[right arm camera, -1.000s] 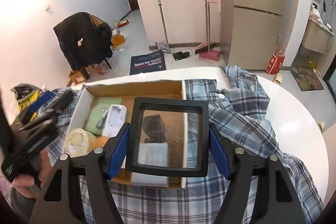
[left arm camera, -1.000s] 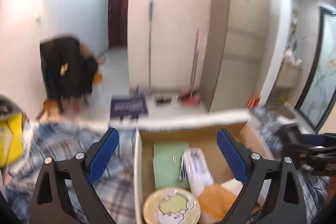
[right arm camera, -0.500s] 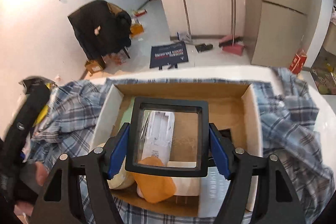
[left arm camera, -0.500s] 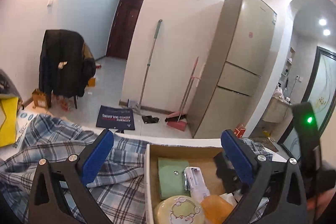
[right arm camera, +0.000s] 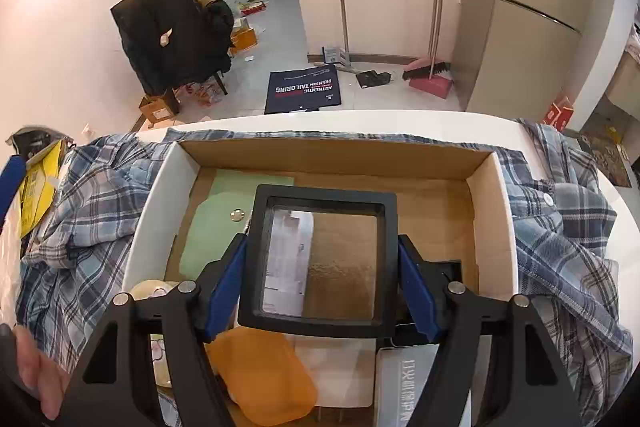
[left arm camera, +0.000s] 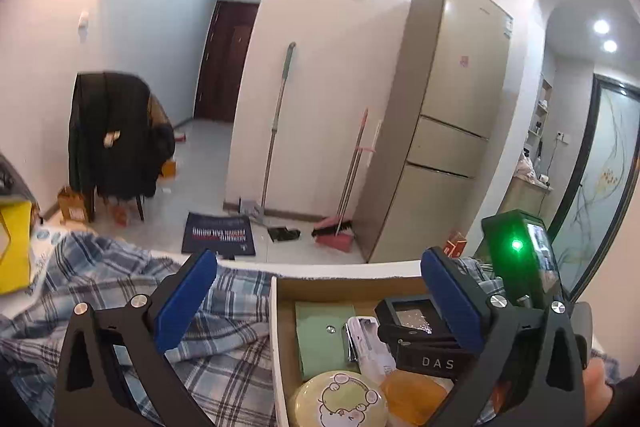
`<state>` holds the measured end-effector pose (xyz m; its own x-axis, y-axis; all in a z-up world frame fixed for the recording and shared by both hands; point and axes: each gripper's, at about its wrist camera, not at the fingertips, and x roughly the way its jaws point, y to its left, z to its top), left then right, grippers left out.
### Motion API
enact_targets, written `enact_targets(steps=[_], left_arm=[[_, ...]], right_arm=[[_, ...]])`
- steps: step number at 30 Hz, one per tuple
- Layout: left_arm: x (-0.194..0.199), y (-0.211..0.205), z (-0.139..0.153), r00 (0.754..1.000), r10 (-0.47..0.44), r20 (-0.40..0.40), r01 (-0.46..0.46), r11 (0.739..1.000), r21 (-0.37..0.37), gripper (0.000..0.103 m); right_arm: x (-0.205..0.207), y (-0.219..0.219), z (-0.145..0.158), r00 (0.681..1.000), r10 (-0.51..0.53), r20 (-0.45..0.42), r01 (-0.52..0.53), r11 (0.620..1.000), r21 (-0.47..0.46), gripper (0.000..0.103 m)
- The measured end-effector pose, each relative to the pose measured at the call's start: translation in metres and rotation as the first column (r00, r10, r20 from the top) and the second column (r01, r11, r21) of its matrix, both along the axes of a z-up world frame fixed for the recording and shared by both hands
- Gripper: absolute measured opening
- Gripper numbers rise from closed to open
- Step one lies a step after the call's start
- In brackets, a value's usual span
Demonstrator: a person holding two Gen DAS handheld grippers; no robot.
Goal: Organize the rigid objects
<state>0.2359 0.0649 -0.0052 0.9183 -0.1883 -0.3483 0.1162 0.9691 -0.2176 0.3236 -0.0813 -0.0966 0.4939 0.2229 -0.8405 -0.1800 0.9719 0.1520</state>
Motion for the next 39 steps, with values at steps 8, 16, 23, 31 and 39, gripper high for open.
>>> enact_targets(steps=[8, 16, 23, 31, 39], left_arm=[[-0.016, -0.010, 0.016, 0.989, 0.114, 0.091, -0.121, 0.989, 0.081, 0.103], [-0.054, -0.026, 0.059, 0.975, 0.056, 0.217, -0.083, 0.990, 0.116, 0.103], [-0.100, -0.042, 0.072, 0.940, 0.094, 0.328, -0.159, 0.971, 0.177, 0.103], [-0.154, -0.055, 0.092, 0.931, 0.076, 0.357, -0.164, 0.961, 0.222, 0.103], [-0.211, -0.054, 0.089, 0.936, 0.056, 0.347, -0.120, 0.979, 0.167, 0.103]], right_arm=[[-0.010, -0.015, 0.020, 0.999, -0.018, 0.045, 0.016, 0.999, 0.036, 0.087], [-0.045, -0.042, 0.067, 0.985, -0.035, 0.167, 0.025, 0.998, 0.063, 0.087], [-0.104, -0.059, 0.118, 0.914, 0.006, 0.405, -0.046, 0.995, 0.088, 0.100], [-0.191, -0.087, 0.156, 0.719, -0.058, 0.693, -0.033, 0.993, 0.117, 0.103], [-0.241, -0.100, 0.150, 0.713, -0.084, 0.696, -0.028, 0.989, 0.148, 0.103]])
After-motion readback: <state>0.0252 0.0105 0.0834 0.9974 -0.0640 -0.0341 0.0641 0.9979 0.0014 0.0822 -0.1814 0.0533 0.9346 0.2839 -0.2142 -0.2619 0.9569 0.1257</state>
